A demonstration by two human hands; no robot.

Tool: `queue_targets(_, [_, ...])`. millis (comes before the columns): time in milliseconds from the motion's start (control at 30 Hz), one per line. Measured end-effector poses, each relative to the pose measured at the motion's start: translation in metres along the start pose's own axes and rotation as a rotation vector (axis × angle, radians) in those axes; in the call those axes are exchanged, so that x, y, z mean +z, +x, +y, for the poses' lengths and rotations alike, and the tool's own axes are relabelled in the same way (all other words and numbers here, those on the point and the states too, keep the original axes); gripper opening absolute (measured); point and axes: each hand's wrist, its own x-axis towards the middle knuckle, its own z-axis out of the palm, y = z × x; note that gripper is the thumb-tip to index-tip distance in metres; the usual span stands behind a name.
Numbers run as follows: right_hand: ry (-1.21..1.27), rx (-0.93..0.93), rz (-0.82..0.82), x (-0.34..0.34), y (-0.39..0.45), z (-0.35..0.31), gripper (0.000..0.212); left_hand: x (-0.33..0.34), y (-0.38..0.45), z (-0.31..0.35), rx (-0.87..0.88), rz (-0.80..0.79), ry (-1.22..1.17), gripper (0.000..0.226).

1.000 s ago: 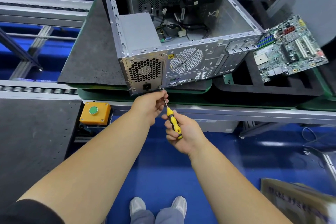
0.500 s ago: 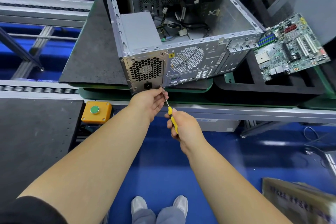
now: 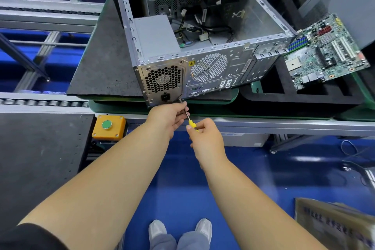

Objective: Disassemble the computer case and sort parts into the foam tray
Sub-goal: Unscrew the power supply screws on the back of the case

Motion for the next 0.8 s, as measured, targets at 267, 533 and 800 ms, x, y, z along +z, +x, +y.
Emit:
queue_targets(267, [0.066, 0.069, -0.068, 0.005, -0.003, -0.004, 0.018, 0.003, 0.003, -0.001, 0.008, 0.014, 0.128, 0.022])
queue_targets(533, [0.635, 0.415, -0.408, -0.006, -0.004, -0.010, 0.043, -0.001, 0.009, -0.001, -0.022, 0.001, 0.122, 0.021])
queue_targets(800, [0.754, 0.452, -0.393, -0.005, -0.004, -0.014, 0.033, -0.004, 0.006, 0.002, -0.038, -0.056, -0.239, 0.013])
